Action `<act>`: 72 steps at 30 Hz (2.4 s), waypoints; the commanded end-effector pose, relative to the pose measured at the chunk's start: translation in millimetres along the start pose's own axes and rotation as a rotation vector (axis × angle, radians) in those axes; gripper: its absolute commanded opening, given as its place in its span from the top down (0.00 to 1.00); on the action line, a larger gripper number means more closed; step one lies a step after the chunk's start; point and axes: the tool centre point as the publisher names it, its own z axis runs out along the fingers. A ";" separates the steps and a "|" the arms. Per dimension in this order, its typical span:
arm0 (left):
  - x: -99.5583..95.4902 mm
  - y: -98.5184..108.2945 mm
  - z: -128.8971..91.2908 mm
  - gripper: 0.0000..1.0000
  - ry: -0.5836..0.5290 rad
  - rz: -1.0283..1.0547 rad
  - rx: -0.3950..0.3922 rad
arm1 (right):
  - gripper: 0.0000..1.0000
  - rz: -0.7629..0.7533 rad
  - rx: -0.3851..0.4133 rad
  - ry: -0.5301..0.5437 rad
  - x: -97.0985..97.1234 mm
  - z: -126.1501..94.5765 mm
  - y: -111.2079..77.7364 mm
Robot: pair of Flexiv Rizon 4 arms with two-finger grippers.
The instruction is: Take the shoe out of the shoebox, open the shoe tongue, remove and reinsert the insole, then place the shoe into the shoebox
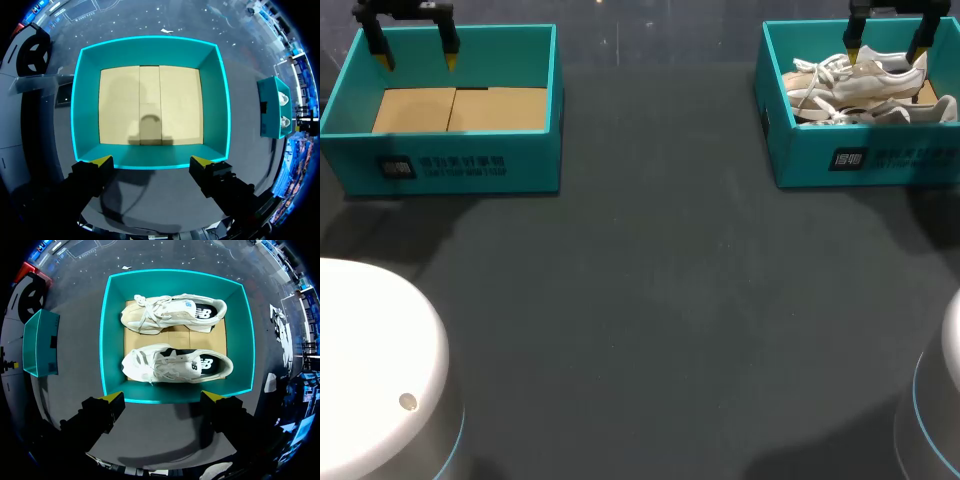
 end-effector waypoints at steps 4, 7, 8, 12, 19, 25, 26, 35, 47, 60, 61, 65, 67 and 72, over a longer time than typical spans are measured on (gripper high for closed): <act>-0.1 -0.1 -0.6 0.00 -0.001 0.000 -0.001 | 0.00 0.000 0.000 0.000 0.1 -0.2 -0.1; -0.1 -0.1 -0.6 0.00 -0.001 0.000 -0.001 | 0.00 0.000 0.000 0.000 0.1 -0.2 -0.1; -0.1 -0.1 -0.6 0.00 -0.001 0.000 -0.001 | 0.00 0.000 0.000 0.000 0.1 -0.2 -0.1; -0.1 -0.1 -0.6 0.00 -0.001 0.000 -0.001 | 0.00 0.000 0.000 0.000 0.1 -0.2 -0.1; -0.1 -0.1 -0.6 0.00 -0.001 0.000 -0.001 | 0.00 0.000 0.000 0.000 0.1 -0.2 -0.1; -0.1 -0.1 -0.6 0.00 -0.001 0.000 -0.001 | 0.00 -0.007 -0.011 -0.005 -4.8 -0.3 1.9; -0.1 -0.1 -0.6 0.00 -0.001 0.000 -0.001 | 0.00 -0.008 -0.014 -0.011 -8.3 -0.3 2.4; -0.1 -0.1 -0.6 0.00 -0.001 0.000 -0.001 | 0.00 -0.010 -0.022 -0.062 -46.8 7.2 3.3; -0.1 -0.1 -0.6 0.00 -0.001 0.000 -0.001 | 0.00 0.020 -0.009 -0.124 -94.4 28.5 8.4; -0.1 -0.1 -0.6 0.00 -0.001 0.000 -0.001 | 0.00 0.061 0.009 -0.141 -128.2 58.6 16.7; -0.1 -0.1 -0.6 0.00 -0.001 0.000 -0.001 | 0.00 0.063 0.008 -0.141 -129.8 60.9 17.0; -0.1 -0.1 -0.6 0.00 -0.001 0.000 -0.001 | 0.00 0.066 0.013 -0.147 -133.0 71.5 18.2; -0.1 -0.1 -0.6 0.00 -0.001 0.000 -0.001 | 0.00 0.069 0.013 -0.146 -135.0 75.8 17.5; -0.1 -0.1 -0.6 0.00 -0.001 0.000 -0.001 | 0.00 0.084 0.020 -0.147 -143.6 87.9 14.6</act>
